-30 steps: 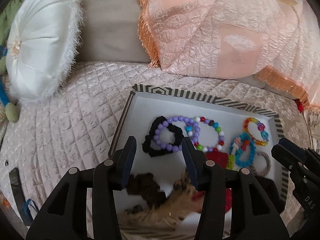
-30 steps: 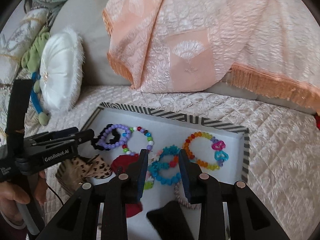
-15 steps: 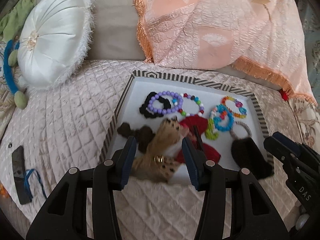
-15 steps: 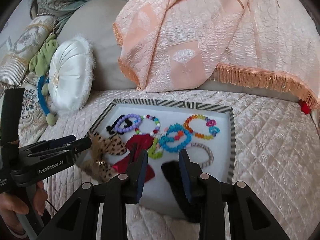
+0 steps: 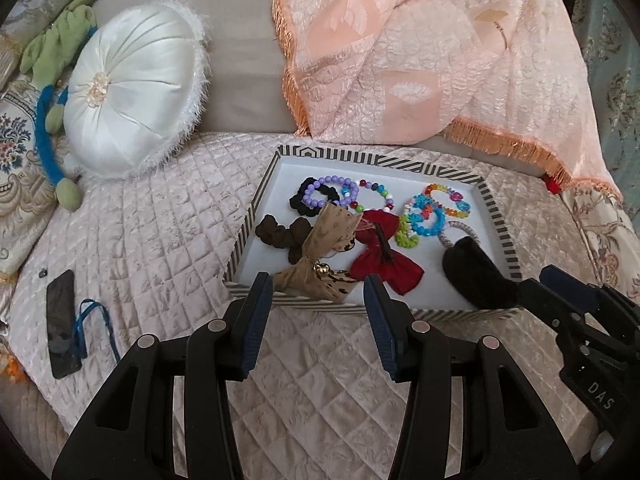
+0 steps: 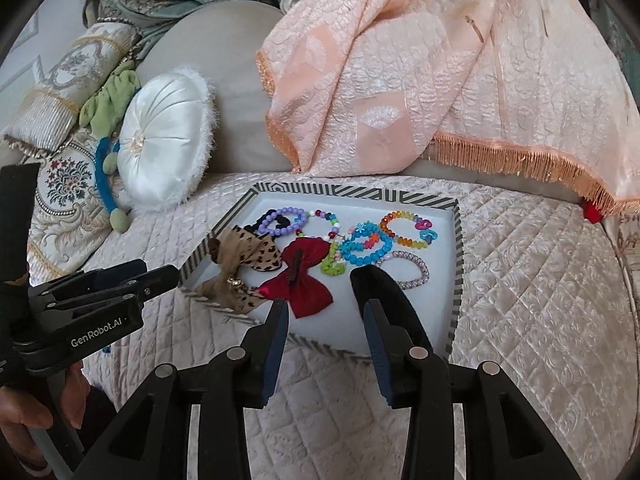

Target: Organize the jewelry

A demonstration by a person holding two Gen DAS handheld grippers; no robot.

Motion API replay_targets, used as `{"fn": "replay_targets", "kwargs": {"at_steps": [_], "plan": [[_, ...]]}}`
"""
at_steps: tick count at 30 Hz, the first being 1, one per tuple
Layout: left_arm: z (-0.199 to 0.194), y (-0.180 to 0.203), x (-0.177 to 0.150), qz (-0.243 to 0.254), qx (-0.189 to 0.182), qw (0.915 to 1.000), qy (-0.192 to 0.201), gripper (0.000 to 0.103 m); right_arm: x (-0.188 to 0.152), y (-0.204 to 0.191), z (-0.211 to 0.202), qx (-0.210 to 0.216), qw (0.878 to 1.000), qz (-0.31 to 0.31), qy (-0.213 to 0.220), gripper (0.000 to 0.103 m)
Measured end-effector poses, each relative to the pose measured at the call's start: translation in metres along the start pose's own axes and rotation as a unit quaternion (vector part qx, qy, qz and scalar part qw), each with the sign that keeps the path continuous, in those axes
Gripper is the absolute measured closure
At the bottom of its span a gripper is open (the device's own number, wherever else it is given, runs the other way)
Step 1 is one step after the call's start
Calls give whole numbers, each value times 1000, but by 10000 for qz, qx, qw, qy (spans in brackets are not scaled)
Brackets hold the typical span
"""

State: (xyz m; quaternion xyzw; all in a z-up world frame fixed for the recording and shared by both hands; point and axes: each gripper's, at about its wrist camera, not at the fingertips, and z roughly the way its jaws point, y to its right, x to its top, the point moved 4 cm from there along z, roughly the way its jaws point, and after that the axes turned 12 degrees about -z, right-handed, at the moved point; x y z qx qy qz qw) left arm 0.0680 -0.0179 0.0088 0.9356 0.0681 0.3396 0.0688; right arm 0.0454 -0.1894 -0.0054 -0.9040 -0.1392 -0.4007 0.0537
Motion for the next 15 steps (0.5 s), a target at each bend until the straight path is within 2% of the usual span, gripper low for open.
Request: {"fn": "replay_targets", "kwargs": {"at_steps": [7, 15], "plan": [[-17, 3, 1, -45, -57, 9999, 95, 56, 6, -6, -16, -111, 9997, 17, 195, 65], [-35, 10, 10, 8, 26, 9992, 404, 56, 19, -6, -29, -235, 9989, 105, 393, 64]]}}
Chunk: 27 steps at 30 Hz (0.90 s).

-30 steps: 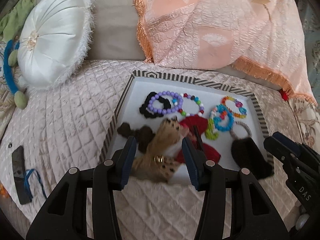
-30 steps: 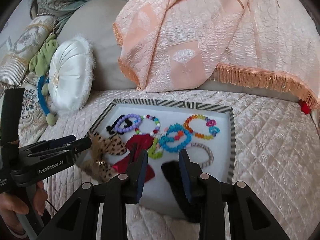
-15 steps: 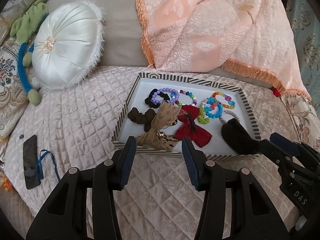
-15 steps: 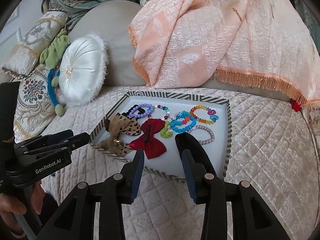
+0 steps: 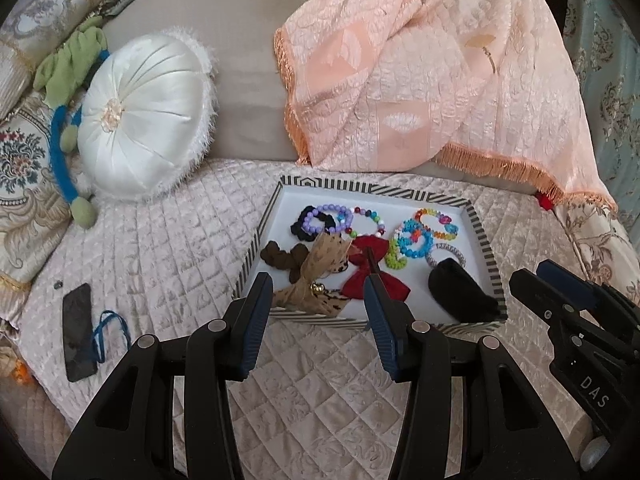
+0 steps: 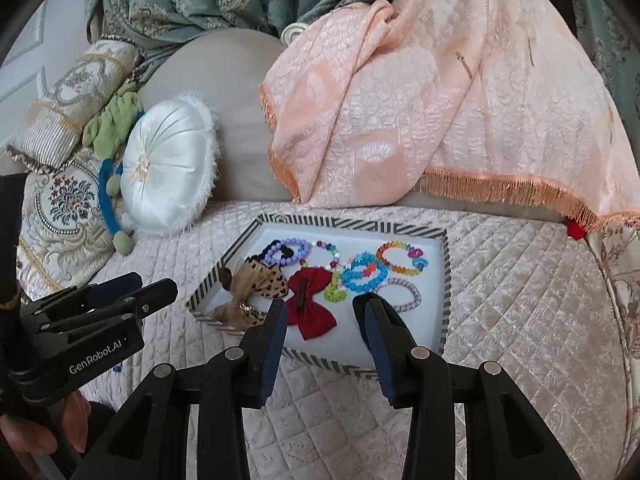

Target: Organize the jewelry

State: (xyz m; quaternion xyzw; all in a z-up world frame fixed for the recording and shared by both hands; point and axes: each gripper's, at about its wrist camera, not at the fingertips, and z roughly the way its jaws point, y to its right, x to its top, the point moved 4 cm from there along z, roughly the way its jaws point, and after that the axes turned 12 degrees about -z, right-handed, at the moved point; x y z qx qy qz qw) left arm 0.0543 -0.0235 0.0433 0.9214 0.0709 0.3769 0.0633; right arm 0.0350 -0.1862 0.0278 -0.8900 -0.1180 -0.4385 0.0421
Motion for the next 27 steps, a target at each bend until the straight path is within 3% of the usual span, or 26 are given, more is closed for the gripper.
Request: {"fn": "replay_targets", "kwargs": {"at_steps": [27], "plan": [[4, 0, 11, -101, 82, 9999, 80, 56, 9, 0, 6, -20, 10000, 8, -7, 56]]}}
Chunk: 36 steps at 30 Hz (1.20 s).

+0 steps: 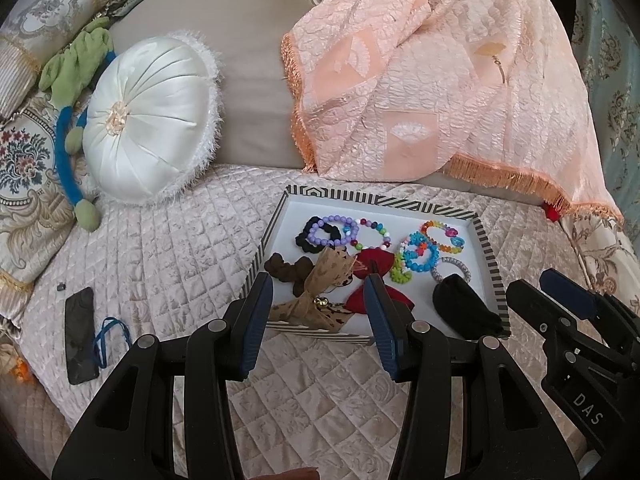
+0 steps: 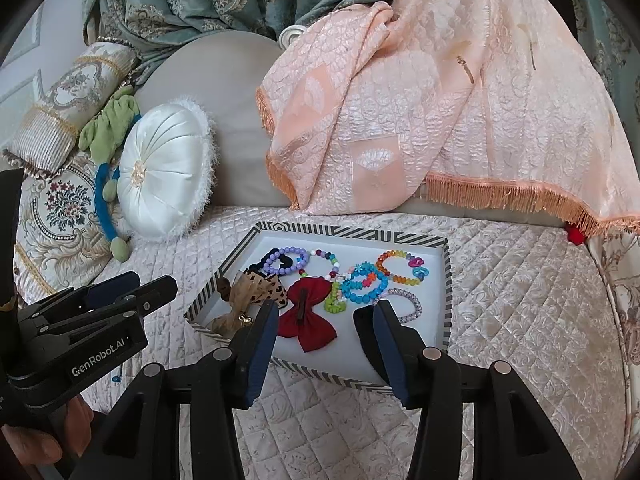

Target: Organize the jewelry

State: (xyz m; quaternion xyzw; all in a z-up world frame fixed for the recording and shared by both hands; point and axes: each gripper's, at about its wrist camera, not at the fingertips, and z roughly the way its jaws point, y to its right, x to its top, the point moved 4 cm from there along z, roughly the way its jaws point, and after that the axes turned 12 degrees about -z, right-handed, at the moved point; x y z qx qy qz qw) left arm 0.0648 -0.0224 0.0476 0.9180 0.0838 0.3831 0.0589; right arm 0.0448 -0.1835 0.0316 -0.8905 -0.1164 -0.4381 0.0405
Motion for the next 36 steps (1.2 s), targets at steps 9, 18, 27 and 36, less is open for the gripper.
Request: {"fn": "replay_targets", "kwargs": {"at_steps": [9, 18, 27, 36], "plan": [[0, -1, 0, -1, 16, 10000, 23, 56, 0, -1, 1, 13, 10000, -6, -12, 55], [0, -3, 0, -2, 24, 10000, 28, 56, 0, -3, 3, 33, 10000, -31, -33, 54], [0, -3, 0, -3, 26, 10000, 26, 56, 0, -2, 4, 44, 10000, -35, -35, 53], [2, -4, -2, 3, 27, 10000, -23, 56, 1, -3, 9, 79, 9999, -46, -74, 52]]}}
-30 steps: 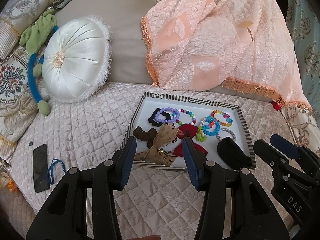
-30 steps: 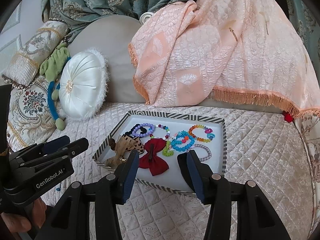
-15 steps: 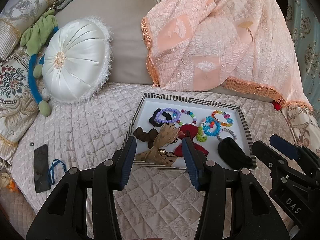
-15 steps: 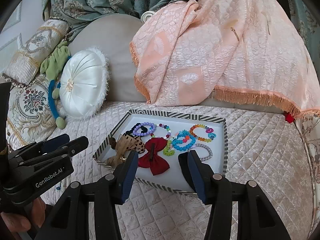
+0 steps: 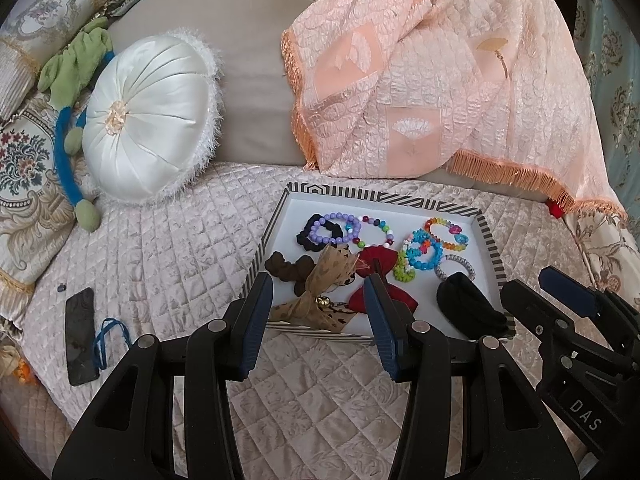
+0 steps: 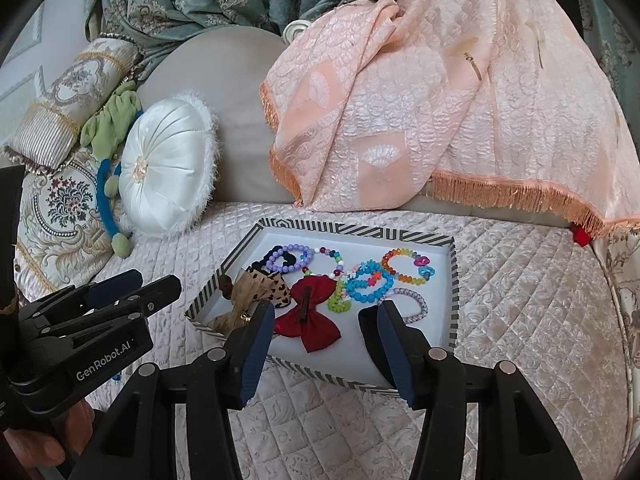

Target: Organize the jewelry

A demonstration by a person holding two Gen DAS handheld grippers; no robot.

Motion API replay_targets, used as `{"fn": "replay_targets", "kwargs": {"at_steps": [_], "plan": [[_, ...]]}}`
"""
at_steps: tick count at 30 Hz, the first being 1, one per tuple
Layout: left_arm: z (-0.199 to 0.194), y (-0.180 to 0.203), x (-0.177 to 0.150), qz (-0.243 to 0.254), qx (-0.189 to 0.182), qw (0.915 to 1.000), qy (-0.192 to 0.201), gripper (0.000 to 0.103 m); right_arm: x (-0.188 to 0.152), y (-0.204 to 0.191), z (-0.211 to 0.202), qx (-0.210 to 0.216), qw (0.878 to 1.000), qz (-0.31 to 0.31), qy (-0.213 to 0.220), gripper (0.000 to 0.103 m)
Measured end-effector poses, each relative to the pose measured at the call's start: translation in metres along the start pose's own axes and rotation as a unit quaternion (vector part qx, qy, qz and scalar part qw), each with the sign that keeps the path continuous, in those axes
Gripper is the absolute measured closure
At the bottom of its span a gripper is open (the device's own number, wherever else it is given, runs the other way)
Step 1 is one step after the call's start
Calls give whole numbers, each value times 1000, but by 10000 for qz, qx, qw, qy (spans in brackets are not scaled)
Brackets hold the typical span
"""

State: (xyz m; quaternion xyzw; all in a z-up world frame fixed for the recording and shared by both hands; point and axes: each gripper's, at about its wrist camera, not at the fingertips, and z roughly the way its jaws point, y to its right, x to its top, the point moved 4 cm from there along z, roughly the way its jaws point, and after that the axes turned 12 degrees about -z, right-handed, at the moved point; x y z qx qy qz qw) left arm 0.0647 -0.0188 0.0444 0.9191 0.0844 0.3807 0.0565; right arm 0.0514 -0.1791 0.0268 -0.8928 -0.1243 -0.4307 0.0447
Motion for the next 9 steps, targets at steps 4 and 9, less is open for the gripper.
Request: {"fn": "replay_targets", "kwargs": {"at_steps": [4, 9], "plan": [[5, 2, -1, 29, -69, 10000, -13, 56, -2, 2, 3, 16, 10000, 16, -19, 51], [13, 1, -1, 55, -54, 10000, -59, 56, -8, 14, 6, -13, 10000, 63, -50, 51]]}}
